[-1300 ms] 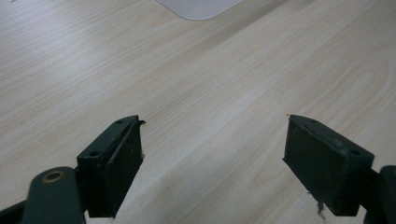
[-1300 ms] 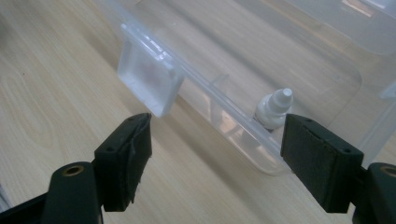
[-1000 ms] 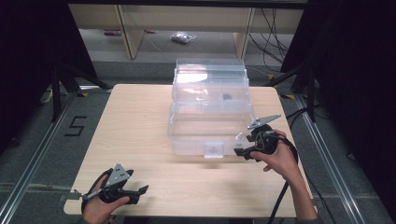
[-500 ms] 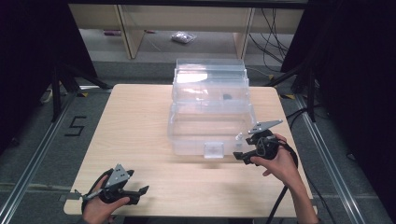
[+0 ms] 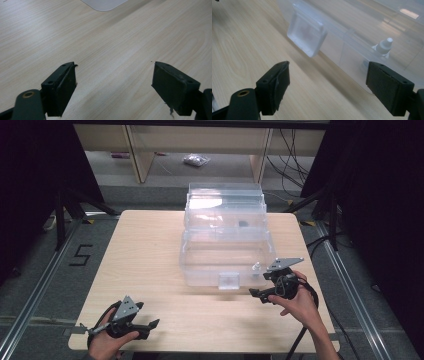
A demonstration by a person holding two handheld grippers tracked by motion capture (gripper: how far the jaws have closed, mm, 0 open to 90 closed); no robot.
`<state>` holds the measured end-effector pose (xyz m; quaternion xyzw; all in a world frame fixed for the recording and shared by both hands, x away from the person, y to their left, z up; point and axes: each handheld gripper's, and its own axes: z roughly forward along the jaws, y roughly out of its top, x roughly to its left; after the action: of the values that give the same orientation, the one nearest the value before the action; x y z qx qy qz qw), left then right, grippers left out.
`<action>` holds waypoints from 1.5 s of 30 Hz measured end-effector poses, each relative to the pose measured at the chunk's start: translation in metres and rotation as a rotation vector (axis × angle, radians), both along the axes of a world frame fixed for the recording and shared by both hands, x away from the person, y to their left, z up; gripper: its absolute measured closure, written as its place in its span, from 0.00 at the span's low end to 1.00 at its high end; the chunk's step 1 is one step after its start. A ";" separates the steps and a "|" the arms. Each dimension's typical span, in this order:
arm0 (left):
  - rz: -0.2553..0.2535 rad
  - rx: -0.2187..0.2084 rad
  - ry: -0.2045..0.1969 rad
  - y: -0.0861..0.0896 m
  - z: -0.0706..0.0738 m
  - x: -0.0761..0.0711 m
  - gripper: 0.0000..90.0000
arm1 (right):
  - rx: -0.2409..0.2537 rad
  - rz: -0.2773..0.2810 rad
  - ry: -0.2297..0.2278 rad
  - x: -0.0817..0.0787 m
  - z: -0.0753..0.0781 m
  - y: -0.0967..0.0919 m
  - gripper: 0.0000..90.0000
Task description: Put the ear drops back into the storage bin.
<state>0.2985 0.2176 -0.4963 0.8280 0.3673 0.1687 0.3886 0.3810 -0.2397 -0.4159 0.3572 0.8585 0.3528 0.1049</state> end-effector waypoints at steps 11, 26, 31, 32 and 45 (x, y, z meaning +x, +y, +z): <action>-0.006 -0.009 -0.004 -0.001 0.000 -0.001 0.21 | 0.007 -0.014 0.011 -0.009 -0.018 0.003 0.23; -0.001 -0.026 -0.011 -0.002 -0.001 -0.001 0.21 | 0.062 -0.040 -0.042 -0.022 -0.042 -0.004 0.18; 0.009 0.000 -0.015 -0.001 0.000 0.000 0.21 | 0.081 -0.054 -0.034 -0.029 -0.049 -0.004 0.18; -0.004 0.005 -0.008 -0.001 0.001 -0.001 0.21 | 0.080 -0.048 -0.033 -0.029 -0.050 -0.005 0.18; -0.006 -0.005 -0.007 -0.001 0.000 -0.001 0.21 | 0.087 -0.073 -0.035 -0.045 -0.060 -0.009 0.18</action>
<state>0.2972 0.2162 -0.4959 0.8275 0.3639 0.1696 0.3925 0.3360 -0.2483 -0.4762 0.3865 0.8267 0.3917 0.1171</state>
